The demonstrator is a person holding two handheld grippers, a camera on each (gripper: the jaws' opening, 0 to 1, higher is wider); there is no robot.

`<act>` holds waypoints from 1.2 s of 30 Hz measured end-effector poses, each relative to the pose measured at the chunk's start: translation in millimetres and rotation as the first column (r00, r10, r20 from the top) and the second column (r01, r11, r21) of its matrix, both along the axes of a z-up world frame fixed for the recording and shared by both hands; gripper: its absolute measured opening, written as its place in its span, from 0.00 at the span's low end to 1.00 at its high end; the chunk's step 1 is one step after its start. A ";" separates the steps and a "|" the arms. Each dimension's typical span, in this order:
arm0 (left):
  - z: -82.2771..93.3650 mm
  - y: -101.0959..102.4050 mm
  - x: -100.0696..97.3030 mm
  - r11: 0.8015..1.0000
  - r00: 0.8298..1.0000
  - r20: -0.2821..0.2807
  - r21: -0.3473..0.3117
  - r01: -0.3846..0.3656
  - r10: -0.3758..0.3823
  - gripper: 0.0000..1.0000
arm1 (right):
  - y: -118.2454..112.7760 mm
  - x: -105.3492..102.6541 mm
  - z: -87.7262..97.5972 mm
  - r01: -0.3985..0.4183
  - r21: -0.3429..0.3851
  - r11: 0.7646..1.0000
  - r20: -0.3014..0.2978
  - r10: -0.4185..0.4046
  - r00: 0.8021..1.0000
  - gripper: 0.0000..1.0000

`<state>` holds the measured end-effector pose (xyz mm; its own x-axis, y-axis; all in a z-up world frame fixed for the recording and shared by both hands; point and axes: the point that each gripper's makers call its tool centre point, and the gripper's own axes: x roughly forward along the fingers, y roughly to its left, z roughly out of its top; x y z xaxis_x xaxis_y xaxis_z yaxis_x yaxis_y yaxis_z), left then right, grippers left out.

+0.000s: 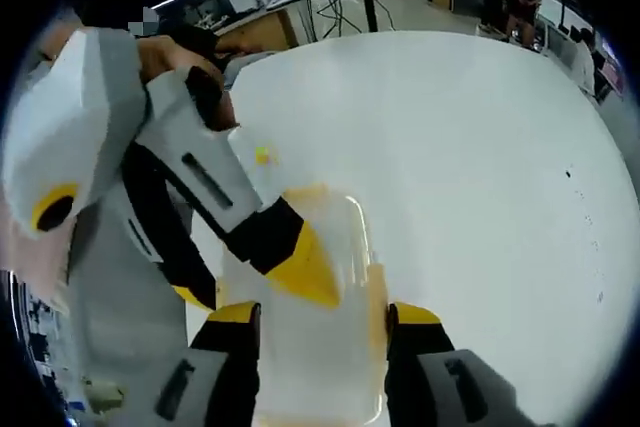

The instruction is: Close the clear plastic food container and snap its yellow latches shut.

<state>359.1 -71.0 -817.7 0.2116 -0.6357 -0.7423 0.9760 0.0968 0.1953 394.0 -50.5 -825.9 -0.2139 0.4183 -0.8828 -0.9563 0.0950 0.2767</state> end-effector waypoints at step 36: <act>-7.9 -3.6 4.7 0.993 0.977 0.184 -0.051 -0.104 0.111 0.53 | 3.6 -2.5 -4.6 0.018 -0.054 0.998 -0.081 -0.023 0.996 0.49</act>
<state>363.7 -74.6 -825.6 0.4121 -0.6307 -0.6575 0.9064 0.2107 0.3660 391.5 -46.8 -830.4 -0.2782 0.3760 -0.8839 -0.9283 0.1309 0.3479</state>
